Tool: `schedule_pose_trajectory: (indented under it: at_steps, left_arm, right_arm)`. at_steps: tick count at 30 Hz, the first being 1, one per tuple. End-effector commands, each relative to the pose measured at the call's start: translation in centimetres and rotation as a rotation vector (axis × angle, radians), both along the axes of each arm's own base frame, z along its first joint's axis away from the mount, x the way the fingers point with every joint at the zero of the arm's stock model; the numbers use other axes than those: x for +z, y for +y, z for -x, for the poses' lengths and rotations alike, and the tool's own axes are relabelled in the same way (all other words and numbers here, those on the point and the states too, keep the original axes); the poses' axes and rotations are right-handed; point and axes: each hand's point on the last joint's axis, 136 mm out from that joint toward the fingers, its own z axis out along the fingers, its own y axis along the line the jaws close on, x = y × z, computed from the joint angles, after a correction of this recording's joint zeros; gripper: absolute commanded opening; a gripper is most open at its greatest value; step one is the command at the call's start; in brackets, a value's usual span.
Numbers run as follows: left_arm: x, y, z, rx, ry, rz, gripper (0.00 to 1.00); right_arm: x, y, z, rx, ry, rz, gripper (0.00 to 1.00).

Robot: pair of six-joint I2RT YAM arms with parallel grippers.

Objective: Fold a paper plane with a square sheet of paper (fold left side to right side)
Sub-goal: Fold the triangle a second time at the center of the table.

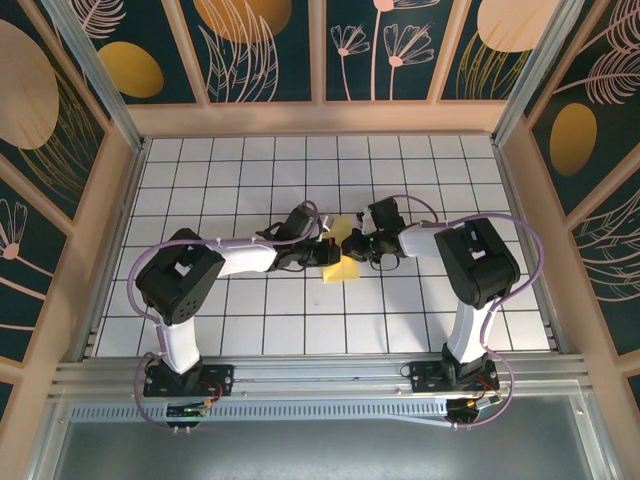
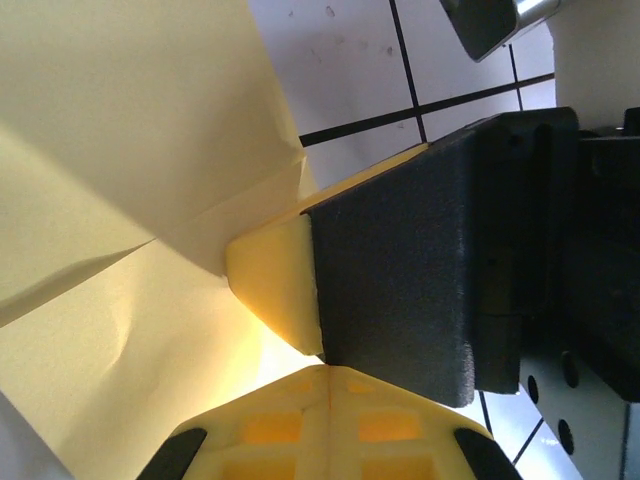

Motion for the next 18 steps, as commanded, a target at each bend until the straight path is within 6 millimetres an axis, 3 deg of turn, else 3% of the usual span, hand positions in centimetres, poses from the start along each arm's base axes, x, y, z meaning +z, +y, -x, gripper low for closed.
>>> schedule_pose_trajectory:
  at_steps: [1, 10, 18]
  left_arm:
    - [-0.6, -0.5, 0.2, -0.041, 0.016, 0.013, 0.01]
    - [-2.2, -0.1, 0.9, -0.065, 0.044, -0.023, 0.01]
    - [-2.3, 0.5, 1.3, -0.064, 0.033, -0.039, 0.01]
  right_arm:
    - [-4.4, -2.4, 1.8, -0.026, 0.096, 0.156, 0.00]
    - [-4.5, -2.4, 1.8, -0.026, 0.098, 0.160, 0.00]
    - [-4.4, -2.4, 1.7, -0.025, 0.097, 0.162, 0.00]
